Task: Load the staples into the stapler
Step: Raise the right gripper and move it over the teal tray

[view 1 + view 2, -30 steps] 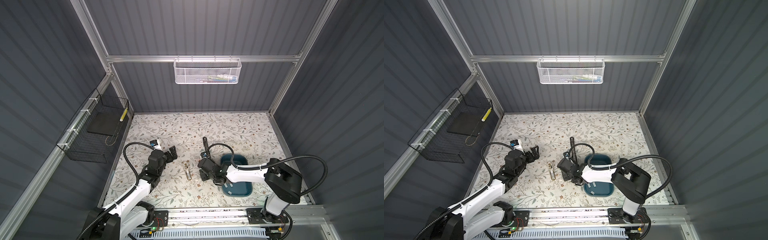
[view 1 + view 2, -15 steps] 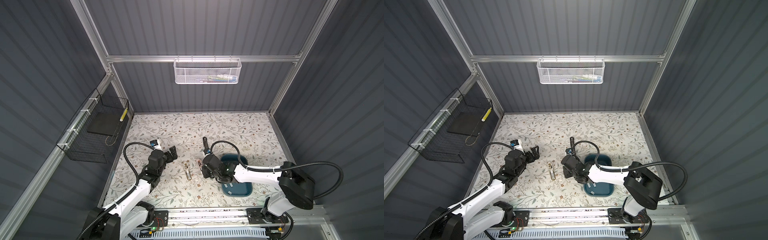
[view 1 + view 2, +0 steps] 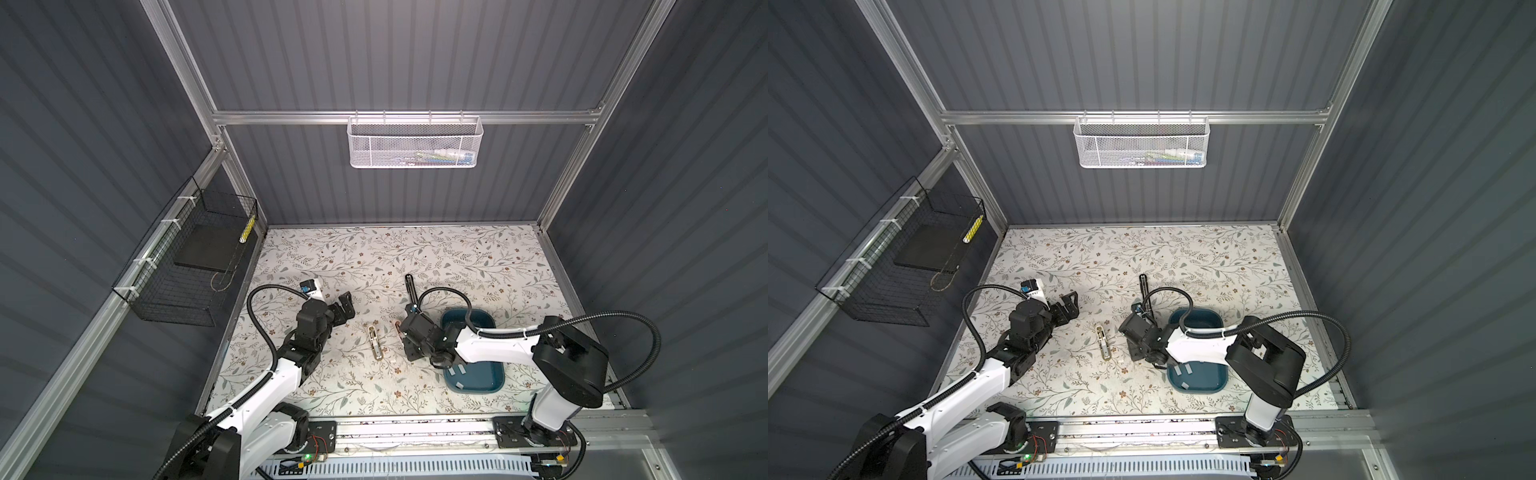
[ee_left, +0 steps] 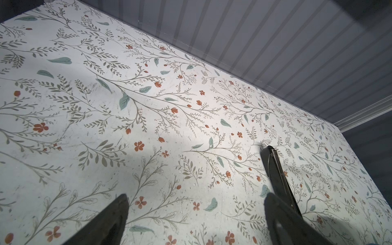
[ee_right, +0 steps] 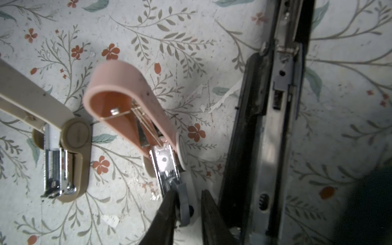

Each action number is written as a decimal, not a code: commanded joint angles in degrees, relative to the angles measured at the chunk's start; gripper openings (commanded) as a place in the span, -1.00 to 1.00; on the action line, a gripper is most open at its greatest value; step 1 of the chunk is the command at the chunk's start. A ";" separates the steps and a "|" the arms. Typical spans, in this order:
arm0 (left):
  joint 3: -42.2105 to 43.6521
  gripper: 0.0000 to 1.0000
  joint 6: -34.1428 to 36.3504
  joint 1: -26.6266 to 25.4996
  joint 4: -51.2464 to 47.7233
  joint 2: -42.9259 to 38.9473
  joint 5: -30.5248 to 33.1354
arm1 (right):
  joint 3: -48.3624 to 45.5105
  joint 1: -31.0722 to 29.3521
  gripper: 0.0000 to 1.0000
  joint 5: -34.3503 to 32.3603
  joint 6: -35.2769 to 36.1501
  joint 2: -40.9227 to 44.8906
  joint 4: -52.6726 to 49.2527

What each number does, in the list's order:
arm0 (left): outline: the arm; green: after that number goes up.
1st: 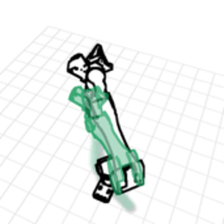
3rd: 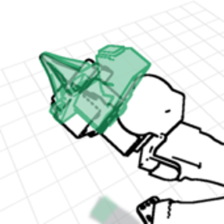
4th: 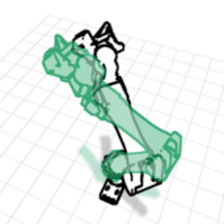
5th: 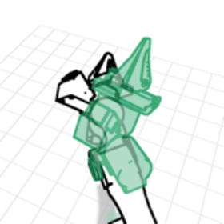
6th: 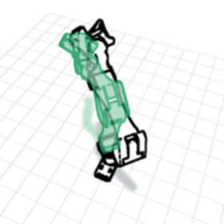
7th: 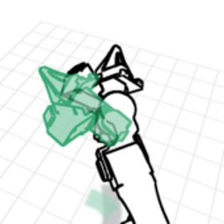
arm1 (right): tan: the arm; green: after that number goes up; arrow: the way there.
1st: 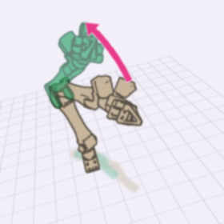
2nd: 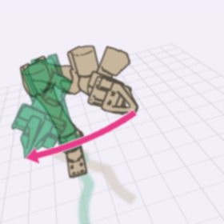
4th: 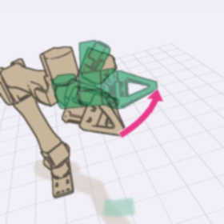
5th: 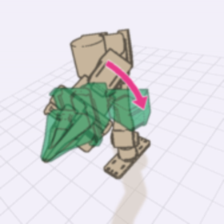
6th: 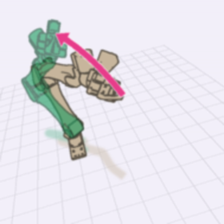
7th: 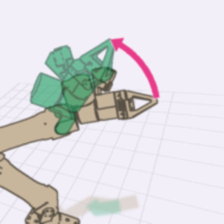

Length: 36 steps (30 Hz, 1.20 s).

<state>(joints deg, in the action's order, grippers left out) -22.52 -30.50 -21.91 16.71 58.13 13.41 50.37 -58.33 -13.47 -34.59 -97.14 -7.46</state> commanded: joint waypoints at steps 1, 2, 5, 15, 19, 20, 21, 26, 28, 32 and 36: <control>-0.50 0.99 -0.05 0.38 0.65 0.09 -0.40 | 1.22 0.07 -0.61 -1.03 -0.48 -0.79 -2.29; -0.53 0.99 -0.01 0.38 0.69 0.06 -0.42 | 1.31 0.10 -0.65 -1.22 -0.48 -0.75 -2.40; -0.55 0.99 -0.02 0.38 0.69 0.05 -0.40 | 1.70 0.06 -0.72 -1.50 -0.35 -0.50 -2.86; -0.60 1.00 -0.04 0.38 0.52 -0.24 -0.58 | 3.20 -0.03 -0.75 -2.06 0.37 1.83 -4.27; -0.68 0.99 0.01 0.38 0.39 -0.36 -0.67 | 3.07 -0.03 -0.74 -1.59 0.39 2.67 -4.07; -0.68 0.99 0.00 0.38 0.47 -0.38 -0.71 | 2.99 -0.03 -0.75 -1.41 0.39 2.84 -3.94; -0.67 1.00 0.00 0.38 0.39 -0.38 -0.74 | 2.94 -0.03 -0.76 -1.32 0.37 2.92 -3.92; -0.68 0.99 -0.05 0.38 0.43 -0.64 -0.84 | 2.54 -0.03 -0.79 -1.12 0.22 3.87 -3.59; -0.68 0.99 -0.05 0.38 0.42 -0.58 -0.80 | 2.32 0.01 -0.80 -1.00 0.14 4.63 -3.61; -0.68 0.99 -0.03 0.38 0.43 -0.52 -0.76 | 1.97 -0.15 -0.81 -1.16 0.05 6.65 -4.16; -0.68 0.99 -0.10 0.38 0.43 -0.52 -0.81 | 0.82 -0.51 -0.81 -2.15 -0.51 10.19 -5.08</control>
<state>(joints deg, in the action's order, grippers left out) -22.52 -30.50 -21.91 16.71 58.13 13.19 52.07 -58.54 -14.35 -34.52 -89.52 -11.00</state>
